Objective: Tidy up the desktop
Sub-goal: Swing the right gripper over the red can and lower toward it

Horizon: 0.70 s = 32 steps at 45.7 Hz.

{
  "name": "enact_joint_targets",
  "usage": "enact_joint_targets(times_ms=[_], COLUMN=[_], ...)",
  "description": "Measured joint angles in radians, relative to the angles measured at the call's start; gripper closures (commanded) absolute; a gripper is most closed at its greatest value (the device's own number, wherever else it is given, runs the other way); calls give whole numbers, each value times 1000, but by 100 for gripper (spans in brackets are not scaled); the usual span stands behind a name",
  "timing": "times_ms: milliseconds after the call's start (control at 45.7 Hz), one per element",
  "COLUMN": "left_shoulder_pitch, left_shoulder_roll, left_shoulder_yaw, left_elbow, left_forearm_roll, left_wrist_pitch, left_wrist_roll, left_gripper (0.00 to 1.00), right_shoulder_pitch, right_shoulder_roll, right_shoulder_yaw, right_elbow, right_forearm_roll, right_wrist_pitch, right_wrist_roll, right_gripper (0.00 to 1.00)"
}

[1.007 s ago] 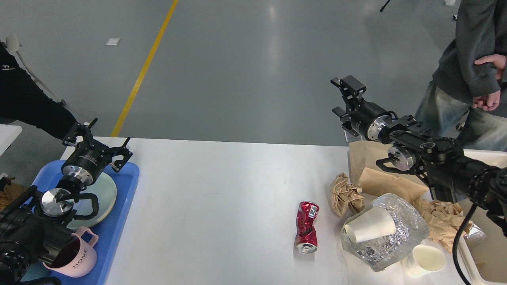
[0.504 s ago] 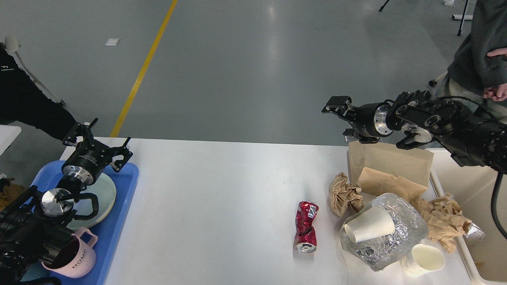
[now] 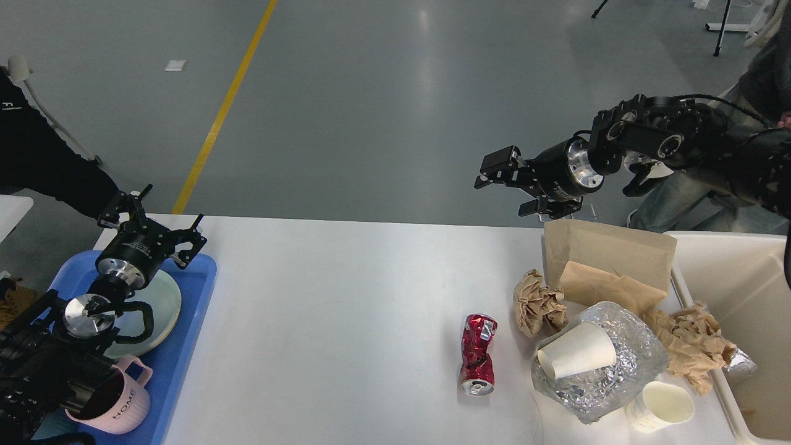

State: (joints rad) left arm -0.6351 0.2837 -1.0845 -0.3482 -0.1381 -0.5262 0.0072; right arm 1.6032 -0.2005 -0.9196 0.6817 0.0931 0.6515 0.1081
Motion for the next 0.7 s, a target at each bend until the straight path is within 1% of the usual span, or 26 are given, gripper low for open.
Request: enact_joint_targets(times_ms=[241,394,438,635,701], left_shoulder_pitch=[0,0,0,0,0], left_shoulder_roll=[0,0,0,0,0], left_shoulder_yaw=[0,0,0,0,0], left_elbow=[0,0,0,0,0], left_forearm_roll=[0,0,0,0,0], left_wrist_pitch=[0,0,0,0,0], left_wrist_roll=[0,0,0,0,0], left_gripper=[3,3,3,3,3], right_shoulder_pitch=[128,210,239,392,443], right_shoulder_roll=[145,179,180,171,170], right_shoulder_yaw=[-238,-331,-343,-352,-347], right_elbow=[80,138,152,174,182], right_forearm_roll=[8,9,9,8,10], right_wrist_pitch=[2,22,47,271,300], right_wrist_roll=[-5,-5,-5,-4,-4], right_gripper=[0,0,0,0,0])
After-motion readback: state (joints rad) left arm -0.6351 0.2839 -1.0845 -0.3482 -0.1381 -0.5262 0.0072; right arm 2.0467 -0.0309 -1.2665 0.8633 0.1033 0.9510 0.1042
